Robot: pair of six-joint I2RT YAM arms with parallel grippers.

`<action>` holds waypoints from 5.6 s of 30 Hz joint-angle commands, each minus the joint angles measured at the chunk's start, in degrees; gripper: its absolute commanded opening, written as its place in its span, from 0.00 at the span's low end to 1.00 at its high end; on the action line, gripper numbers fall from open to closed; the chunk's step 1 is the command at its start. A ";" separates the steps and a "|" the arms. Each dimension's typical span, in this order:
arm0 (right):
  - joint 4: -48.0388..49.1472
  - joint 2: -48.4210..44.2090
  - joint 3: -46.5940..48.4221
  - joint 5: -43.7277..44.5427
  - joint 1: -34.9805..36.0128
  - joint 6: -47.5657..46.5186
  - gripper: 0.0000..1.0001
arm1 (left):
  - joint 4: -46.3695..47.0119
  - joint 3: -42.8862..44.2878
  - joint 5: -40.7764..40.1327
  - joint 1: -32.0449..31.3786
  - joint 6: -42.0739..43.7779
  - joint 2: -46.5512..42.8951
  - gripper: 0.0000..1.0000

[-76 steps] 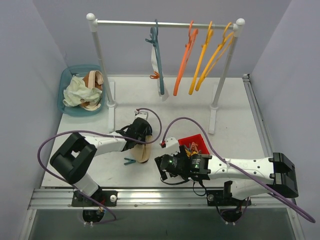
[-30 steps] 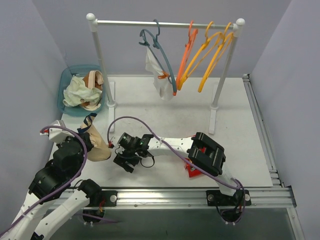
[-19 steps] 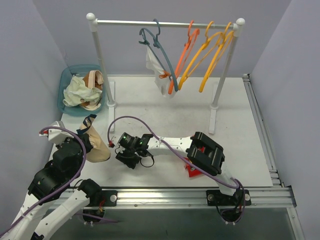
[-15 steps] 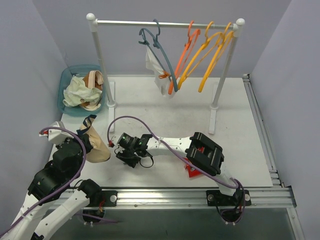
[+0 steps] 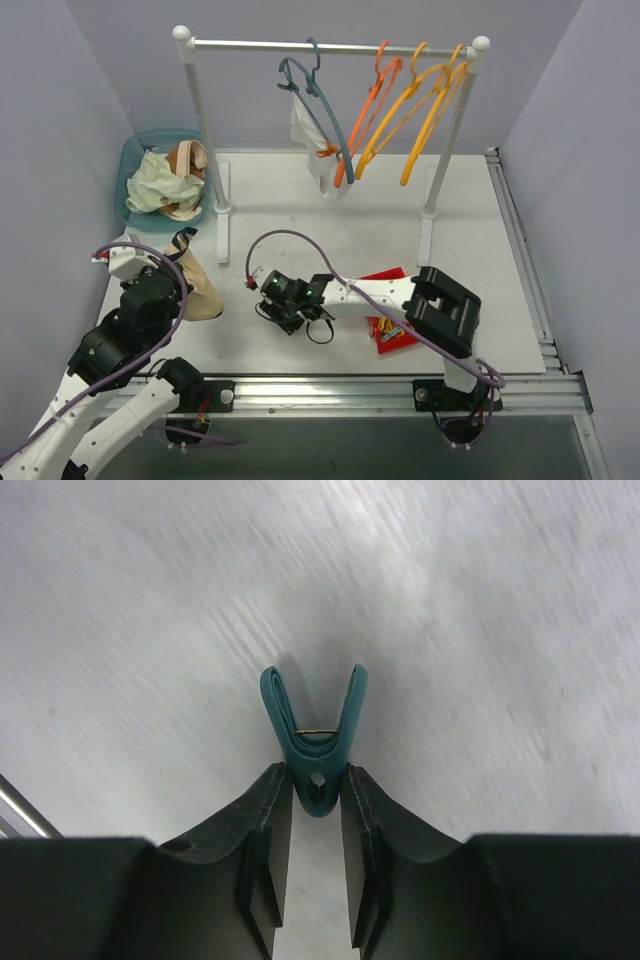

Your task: Remove the underwear clipped to the hanger

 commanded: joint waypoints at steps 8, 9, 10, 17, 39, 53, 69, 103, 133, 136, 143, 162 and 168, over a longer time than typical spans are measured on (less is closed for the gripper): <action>-2.24 -31.97 -21.66 12.13 7.10 12.20 0.00 | 22.72 5.61 -7.17 6.67 12.91 17.44 0.03; -3.12 -36.79 -22.64 14.06 9.02 13.08 0.00 | 24.41 6.22 -5.76 8.69 13.78 18.77 0.02; -4.78 -39.18 -23.52 14.77 9.65 13.79 0.00 | 26.17 7.01 -3.49 13.67 14.84 19.91 0.03; -22.88 -55.37 -27.04 32.86 11.77 26.87 0.00 | 44.25 7.47 17.61 35.05 14.15 34.83 0.02; -40.48 -56.52 -27.57 43.00 -0.71 39.90 0.00 | 64.69 26.96 33.37 46.16 21.00 73.62 0.02; -25.90 -52.31 -29.59 34.74 -8.97 28.66 0.27 | 56.61 27.50 29.85 46.07 19.78 67.40 0.94; -24.84 -66.97 -24.68 22.72 -9.68 18.13 0.72 | 29.36 13.54 39.51 37.46 7.99 33.83 0.94; -4.45 -22.44 38.78 9.87 -23.56 -9.58 0.88 | 19.95 -4.23 51.99 33.59 11.33 11.49 0.94; -16.49 -23.21 29.82 4.32 -30.15 -4.14 0.64 | 19.59 -4.93 52.35 33.59 11.33 10.96 0.94; -17.80 -21.63 32.89 5.02 -30.24 -3.96 0.58 | 19.51 -4.84 52.26 33.59 11.42 11.22 0.94; -23.17 -16.71 40.81 5.73 -30.24 -4.13 0.38 | 19.33 -4.76 52.08 33.67 11.60 10.87 0.94; -28.00 -10.56 49.41 7.31 -30.95 -5.98 0.07 | 18.98 -4.93 52.17 33.67 11.42 10.34 0.94; -28.00 -10.03 51.71 7.58 -31.21 -6.07 0.00 | 18.80 -4.93 52.17 33.59 11.42 9.99 0.94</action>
